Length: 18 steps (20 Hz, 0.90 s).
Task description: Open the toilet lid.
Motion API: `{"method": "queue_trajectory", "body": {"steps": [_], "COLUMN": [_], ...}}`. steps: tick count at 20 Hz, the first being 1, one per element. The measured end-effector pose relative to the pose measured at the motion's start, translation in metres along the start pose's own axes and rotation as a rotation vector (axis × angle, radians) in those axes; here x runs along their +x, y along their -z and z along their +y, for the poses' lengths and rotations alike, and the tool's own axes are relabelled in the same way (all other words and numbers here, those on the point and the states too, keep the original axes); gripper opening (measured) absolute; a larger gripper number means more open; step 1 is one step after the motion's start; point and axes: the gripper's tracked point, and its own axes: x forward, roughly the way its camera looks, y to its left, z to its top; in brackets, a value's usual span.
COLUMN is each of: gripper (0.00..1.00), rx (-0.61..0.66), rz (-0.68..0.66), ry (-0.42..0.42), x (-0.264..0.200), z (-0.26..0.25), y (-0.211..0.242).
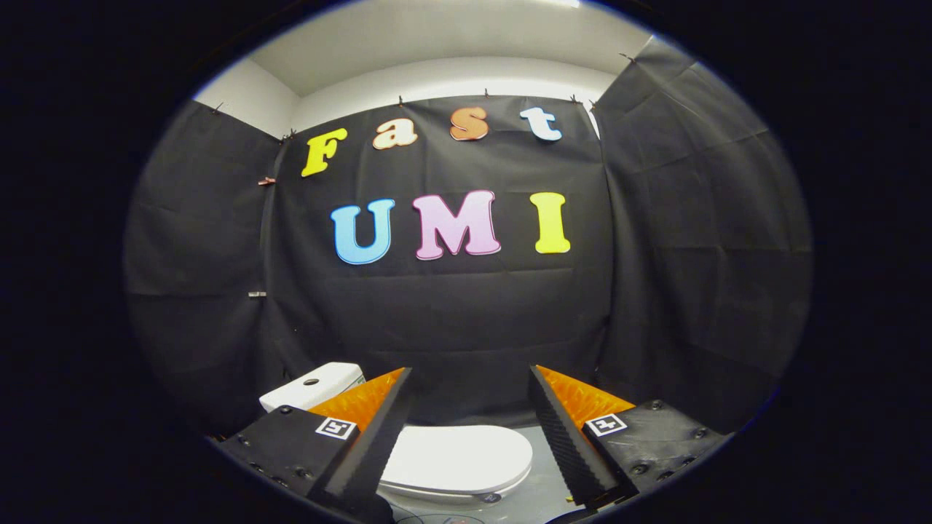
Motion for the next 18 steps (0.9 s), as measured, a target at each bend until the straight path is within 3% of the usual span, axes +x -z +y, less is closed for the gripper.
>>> {"method": "queue_trajectory", "body": {"steps": [9,18], "gripper": [0.98,0.99], "rx": [0.164,0.308], "rz": [0.175,0.394], "ry": [0.107,0.231], "x": [0.035,0.053], "z": [-0.058,-0.123], "y": [0.079,0.197]}}
